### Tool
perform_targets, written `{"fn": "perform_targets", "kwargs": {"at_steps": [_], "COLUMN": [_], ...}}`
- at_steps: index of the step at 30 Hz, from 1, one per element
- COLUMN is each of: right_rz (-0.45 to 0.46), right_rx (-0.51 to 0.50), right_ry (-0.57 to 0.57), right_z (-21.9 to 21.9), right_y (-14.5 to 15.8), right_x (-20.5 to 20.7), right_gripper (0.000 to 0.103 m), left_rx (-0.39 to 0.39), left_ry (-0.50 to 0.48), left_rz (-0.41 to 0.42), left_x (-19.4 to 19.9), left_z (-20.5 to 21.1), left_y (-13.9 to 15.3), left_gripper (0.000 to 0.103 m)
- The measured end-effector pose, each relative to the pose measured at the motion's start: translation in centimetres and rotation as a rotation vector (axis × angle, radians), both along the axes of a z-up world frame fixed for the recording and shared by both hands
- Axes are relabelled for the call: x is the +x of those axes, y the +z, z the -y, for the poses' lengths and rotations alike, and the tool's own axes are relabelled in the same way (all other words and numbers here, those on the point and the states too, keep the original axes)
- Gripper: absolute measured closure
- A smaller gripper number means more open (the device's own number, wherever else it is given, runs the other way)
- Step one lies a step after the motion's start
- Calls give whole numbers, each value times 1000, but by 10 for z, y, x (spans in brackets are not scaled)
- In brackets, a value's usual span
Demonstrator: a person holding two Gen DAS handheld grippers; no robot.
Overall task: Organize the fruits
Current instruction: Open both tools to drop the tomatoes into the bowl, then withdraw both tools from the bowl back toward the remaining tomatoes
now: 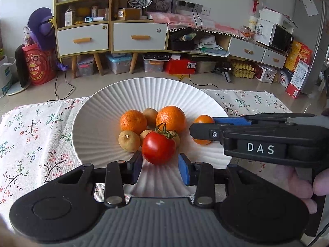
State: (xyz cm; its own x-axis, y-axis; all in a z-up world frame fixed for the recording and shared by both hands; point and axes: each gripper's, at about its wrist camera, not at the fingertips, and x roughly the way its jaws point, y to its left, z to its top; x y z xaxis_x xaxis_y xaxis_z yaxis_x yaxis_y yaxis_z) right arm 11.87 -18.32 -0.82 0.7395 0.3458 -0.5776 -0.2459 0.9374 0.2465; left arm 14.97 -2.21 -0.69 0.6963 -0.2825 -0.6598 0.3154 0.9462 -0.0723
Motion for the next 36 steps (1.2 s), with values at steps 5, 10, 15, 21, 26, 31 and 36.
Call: {"fn": "perform_targets", "kwargs": {"at_steps": [5, 10, 15, 21, 26, 31, 36], "right_rz": [9, 9, 10, 19, -4, -33, -45], "right_rx": [-6, -7, -7, -23, -57, -142, -203], "right_ry": [-2, -26, -51, -84, -161, -250, -335], "right_z": [1, 3, 4, 4, 5, -5, -22], "right_y": [5, 13, 26, 42, 53, 62, 72], "right_x": [-1, -5, -17, -36, -53, -68, -80], "right_gripper": [66, 60, 45, 33, 28, 21, 9], "left_rx": [-1, 16, 19, 27, 44, 28, 77], "left_ry": [3, 4, 10, 15, 28, 33, 25], "left_rz": [1, -4, -4, -14, -59, -66, -56], "left_x": [-4, -10, -22, -36, -49, -60, -66], "left_z": [-2, -5, -13, -21, -30, -48, -58], "left_y": [3, 10, 20, 38, 53, 61, 59], "left_gripper": [73, 68, 57, 45, 30, 19, 14]}}
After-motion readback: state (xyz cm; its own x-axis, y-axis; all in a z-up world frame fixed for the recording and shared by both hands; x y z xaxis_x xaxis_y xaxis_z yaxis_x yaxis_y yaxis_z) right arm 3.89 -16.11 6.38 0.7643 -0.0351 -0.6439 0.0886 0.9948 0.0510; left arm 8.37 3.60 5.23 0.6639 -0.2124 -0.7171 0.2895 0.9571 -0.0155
